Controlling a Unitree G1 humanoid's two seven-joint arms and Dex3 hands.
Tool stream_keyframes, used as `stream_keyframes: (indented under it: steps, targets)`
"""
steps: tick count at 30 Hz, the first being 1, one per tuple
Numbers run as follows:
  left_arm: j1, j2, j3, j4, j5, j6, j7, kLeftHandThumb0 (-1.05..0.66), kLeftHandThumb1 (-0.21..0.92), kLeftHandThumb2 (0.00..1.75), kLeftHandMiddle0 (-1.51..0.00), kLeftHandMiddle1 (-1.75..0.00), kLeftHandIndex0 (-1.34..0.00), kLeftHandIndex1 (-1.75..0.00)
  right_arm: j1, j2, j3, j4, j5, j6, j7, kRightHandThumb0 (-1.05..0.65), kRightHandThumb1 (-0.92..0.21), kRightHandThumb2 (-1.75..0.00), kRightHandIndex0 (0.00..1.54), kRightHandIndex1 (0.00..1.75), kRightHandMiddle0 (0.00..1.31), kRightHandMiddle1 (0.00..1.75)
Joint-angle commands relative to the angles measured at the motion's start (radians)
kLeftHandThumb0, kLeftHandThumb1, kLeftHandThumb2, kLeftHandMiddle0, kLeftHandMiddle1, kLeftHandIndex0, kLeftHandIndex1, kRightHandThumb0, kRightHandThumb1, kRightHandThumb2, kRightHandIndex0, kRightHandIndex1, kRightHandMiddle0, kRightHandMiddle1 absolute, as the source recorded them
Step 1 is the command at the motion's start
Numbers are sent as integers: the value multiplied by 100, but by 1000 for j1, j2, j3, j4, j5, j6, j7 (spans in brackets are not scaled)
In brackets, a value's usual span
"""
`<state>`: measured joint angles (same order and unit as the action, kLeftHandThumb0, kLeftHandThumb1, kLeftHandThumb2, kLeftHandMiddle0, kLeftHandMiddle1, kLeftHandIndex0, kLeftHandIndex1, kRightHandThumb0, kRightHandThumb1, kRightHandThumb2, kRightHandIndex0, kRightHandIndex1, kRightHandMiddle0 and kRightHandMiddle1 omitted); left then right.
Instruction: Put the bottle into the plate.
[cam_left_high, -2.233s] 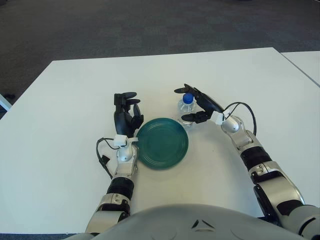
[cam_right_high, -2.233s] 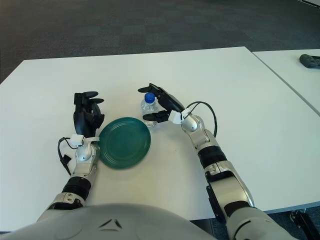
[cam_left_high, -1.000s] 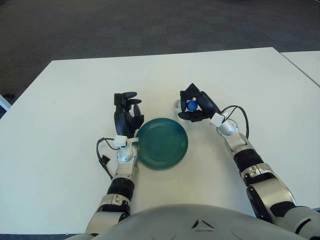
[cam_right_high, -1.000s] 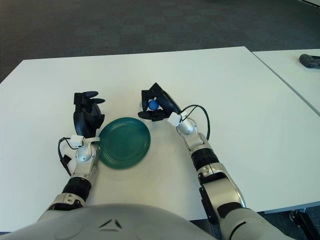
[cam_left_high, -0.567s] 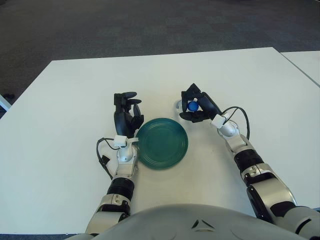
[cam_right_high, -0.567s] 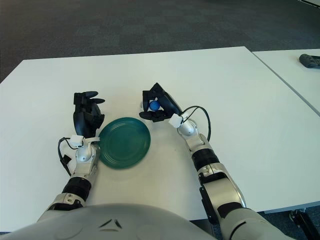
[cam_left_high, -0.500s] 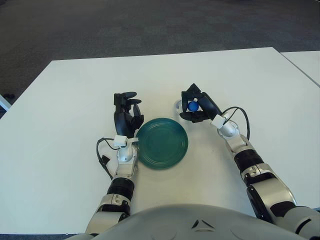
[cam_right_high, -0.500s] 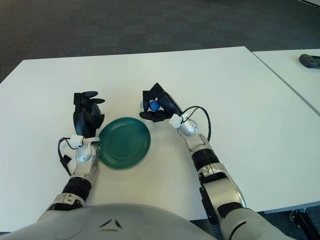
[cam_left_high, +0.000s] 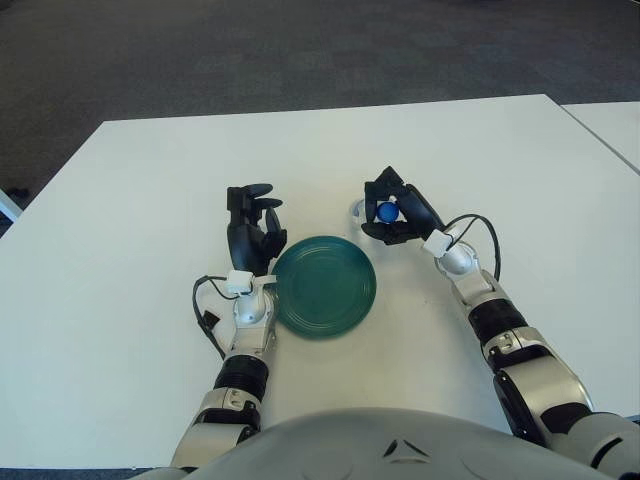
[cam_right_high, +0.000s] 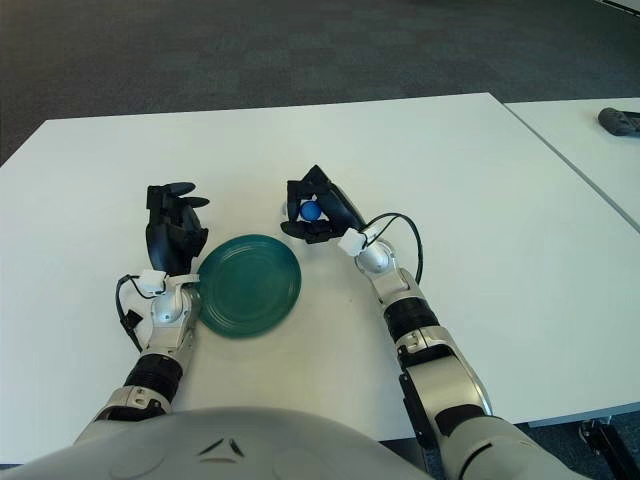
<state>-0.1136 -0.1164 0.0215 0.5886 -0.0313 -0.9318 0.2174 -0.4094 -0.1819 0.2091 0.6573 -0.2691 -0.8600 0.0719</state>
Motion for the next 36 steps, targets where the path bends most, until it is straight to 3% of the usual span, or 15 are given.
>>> stream_keyframes:
  steps: [1,14,20,36]
  targets:
    - [42,-84,-5,39,-25,3,-7,-95,92,69,-22,-175,-19,-153,-4,0,-10,4,-11,-17,-21,-50,-92,-56,134,175,104,175]
    - [36,-84,1,53,-45,-1,-31,-95,92,69,-23,-174,-19,-152,8,-1,-18,-42,-7,-66,-44,-51,-92,-55,133,175,106,175]
    - [31,-81,4,62,-49,5,-36,-95,92,69,-22,-174,-21,-152,23,-4,-18,-142,32,-32,0,-50,-92,-55,133,175,107,175]
    - [12,-78,11,89,-65,-1,-54,-95,92,67,-25,-172,-23,-151,-36,7,-40,-187,125,-3,66,-49,-92,-57,132,175,107,175]
